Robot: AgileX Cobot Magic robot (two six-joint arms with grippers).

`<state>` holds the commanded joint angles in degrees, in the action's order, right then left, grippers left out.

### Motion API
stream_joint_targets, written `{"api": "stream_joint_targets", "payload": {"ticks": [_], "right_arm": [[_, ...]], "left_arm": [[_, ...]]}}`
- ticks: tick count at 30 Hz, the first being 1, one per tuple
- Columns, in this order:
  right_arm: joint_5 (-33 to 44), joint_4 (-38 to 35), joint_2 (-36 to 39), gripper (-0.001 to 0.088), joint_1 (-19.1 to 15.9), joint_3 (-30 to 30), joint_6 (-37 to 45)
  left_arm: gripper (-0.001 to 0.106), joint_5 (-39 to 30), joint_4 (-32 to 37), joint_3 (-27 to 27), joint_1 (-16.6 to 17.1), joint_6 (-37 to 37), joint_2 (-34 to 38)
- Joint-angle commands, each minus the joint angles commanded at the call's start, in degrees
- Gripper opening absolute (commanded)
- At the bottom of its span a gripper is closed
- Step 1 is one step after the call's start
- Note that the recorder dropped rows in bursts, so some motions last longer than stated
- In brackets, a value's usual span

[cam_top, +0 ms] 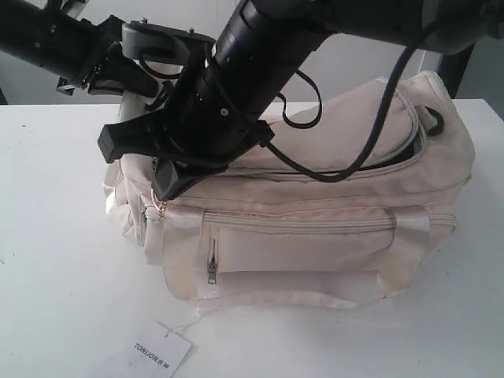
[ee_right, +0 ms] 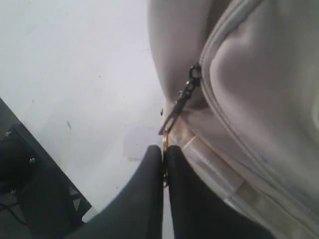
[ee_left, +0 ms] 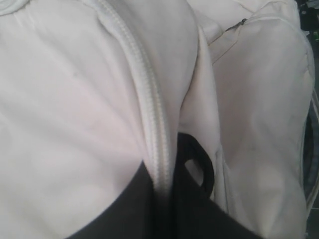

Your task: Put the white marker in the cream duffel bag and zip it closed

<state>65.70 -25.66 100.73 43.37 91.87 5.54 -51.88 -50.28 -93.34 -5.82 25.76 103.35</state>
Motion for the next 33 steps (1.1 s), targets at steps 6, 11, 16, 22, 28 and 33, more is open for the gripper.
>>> {"api": "stream_joint_targets", "payload": {"ticks": [6,11,16,22,28,33], "right_arm": [[0.6,2.1,-0.6,0.0,0.0,0.0,0.7],[-1.5,6.9,-2.7,0.0,0.0,0.0,-0.3],[-2.8,13.4,-4.7,0.0,0.0,0.0,-1.3],[-0.4,18.9,-5.3,0.0,0.0,0.0,-1.9],[2.3,20.7,-5.3,0.0,0.0,0.0,-1.9],[4.3,20.7,-5.3,0.0,0.0,0.0,-1.9]], "left_arm": [[0.0,0.2,4.8,0.0,0.0,0.0,0.0],[0.0,0.5,9.0,0.0,0.0,0.0,0.0],[0.0,0.9,11.2,0.0,0.0,0.0,0.0],[0.0,1.2,11.6,0.0,0.0,0.0,0.0],[0.0,1.2,12.4,0.0,0.0,0.0,0.0],[0.0,1.3,14.7,0.0,0.0,0.0,0.0]]}}
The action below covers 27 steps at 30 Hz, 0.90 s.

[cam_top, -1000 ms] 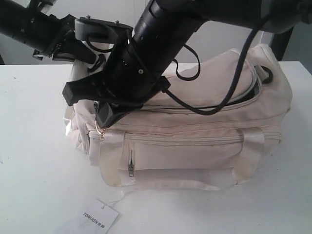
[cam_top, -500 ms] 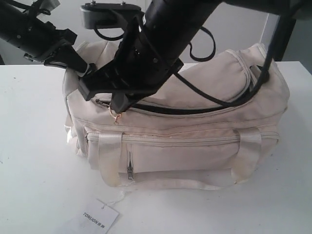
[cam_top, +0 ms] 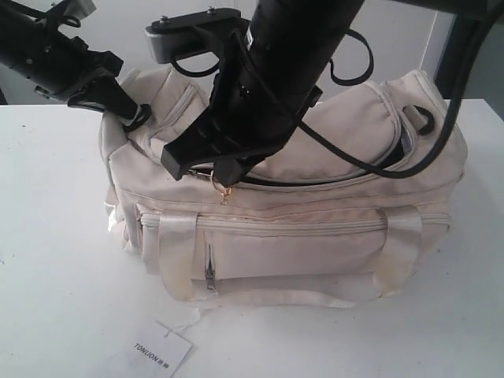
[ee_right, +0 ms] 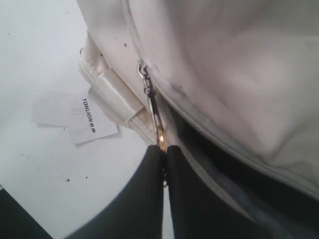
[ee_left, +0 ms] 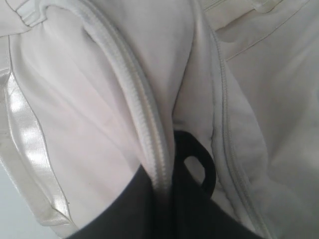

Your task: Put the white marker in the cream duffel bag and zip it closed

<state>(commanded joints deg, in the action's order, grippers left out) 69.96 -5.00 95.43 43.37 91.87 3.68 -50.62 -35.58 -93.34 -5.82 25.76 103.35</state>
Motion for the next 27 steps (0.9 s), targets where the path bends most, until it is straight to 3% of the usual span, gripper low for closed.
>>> {"api": "stream_joint_targets", "payload": {"ticks": [16,24,27], "right_arm": [[0.0,4.1,0.0,0.0,0.0,0.0,-1.4],[-5.3,1.6,0.0,0.0,0.0,0.0,-2.4],[-6.2,-0.9,0.0,0.0,0.0,0.0,-2.5]], "left_arm": [[0.0,0.2,2.7,0.0,0.0,0.0,0.0],[0.0,1.1,2.0,0.0,0.0,0.0,0.0],[0.01,1.0,2.0,0.0,0.0,0.0,0.0]]}}
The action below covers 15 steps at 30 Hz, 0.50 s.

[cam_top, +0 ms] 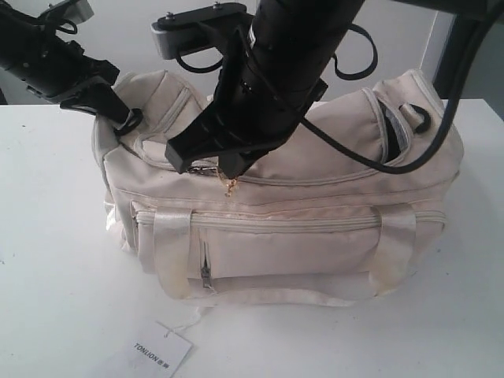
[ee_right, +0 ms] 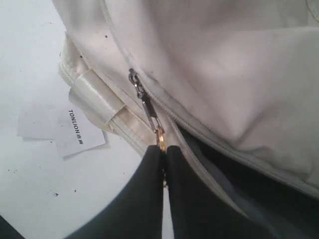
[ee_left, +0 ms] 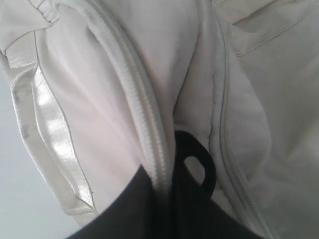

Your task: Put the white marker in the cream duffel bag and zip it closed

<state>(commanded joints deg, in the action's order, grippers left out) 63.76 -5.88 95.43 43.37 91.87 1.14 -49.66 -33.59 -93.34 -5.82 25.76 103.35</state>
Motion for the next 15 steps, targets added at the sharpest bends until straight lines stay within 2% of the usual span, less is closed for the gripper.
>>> {"api": "stream_joint_targets", "payload": {"ticks": [5,8,11,15], "right_arm": [[-0.9,-2.0,0.1,0.0,0.0,0.0,0.0],[-0.9,-2.0,0.1,0.0,0.0,0.0,0.0],[-0.9,-2.0,0.1,0.0,0.0,0.0,0.0],[-0.9,-2.0,0.1,0.0,0.0,0.0,0.0]], "left_arm": [[0.04,-0.9,-0.2,0.0,0.0,-0.2,-0.1],[0.053,-2.4,-0.4,0.0,0.0,-0.5,-0.2],[0.058,-2.8,-0.4,0.0,0.0,-0.6,-1.4],[0.058,-3.0,-0.4,0.0,0.0,-2.7,-3.7]]}}
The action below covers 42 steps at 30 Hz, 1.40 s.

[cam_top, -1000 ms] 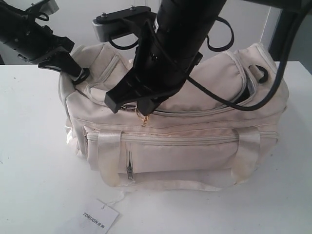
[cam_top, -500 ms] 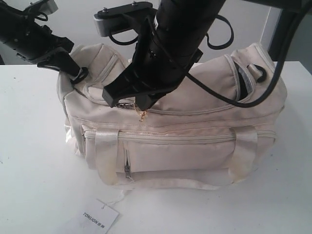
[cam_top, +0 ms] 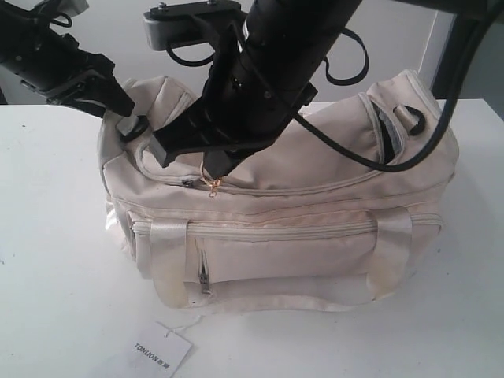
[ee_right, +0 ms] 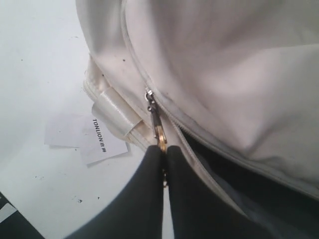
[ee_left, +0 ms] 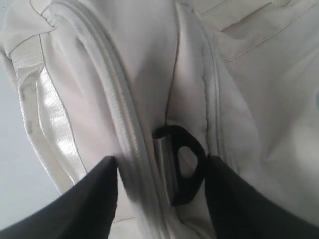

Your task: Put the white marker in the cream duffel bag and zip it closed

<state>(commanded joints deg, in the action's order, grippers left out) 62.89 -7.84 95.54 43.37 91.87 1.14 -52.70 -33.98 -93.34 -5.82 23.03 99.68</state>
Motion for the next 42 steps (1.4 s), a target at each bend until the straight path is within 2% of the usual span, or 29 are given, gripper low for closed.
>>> {"api": "stream_joint_targets", "payload": {"ticks": [4,12,18,24,35,37,39,42], "right_arm": [[0.0,0.0,0.0,0.0,0.0,0.0,0.0],[0.0,0.0,0.0,0.0,0.0,0.0,0.0],[0.0,-0.1,0.0,0.0,0.0,0.0,0.0],[0.1,-0.1,0.0,0.0,0.0,0.0,0.0],[0.1,-0.1,0.0,0.0,0.0,0.0,0.0],[0.1,-0.1,0.0,0.0,0.0,0.0,0.0],[0.1,-0.1,0.0,0.0,0.0,0.0,0.0],[0.1,-0.1,0.0,0.0,0.0,0.0,0.0]], "left_arm": [[0.058,-1.6,0.9,0.0,0.0,-2.7,-2.0],[0.058,-9.6,4.8,0.3,0.0,-8.2,-3.4],[0.058,-10.7,4.9,4.5,0.0,-8.2,-4.0],[0.058,-7.5,4.6,10.2,0.0,-7.6,-5.5],[0.058,1.1,-7.0,21.2,0.0,1.2,-6.3],[0.053,1.5,-7.2,22.3,0.0,2.7,-6.3],[0.036,2.3,-7.1,23.0,0.0,3.4,-6.3],[0.005,3.5,-7.1,23.6,0.0,5.4,-6.3]]}}
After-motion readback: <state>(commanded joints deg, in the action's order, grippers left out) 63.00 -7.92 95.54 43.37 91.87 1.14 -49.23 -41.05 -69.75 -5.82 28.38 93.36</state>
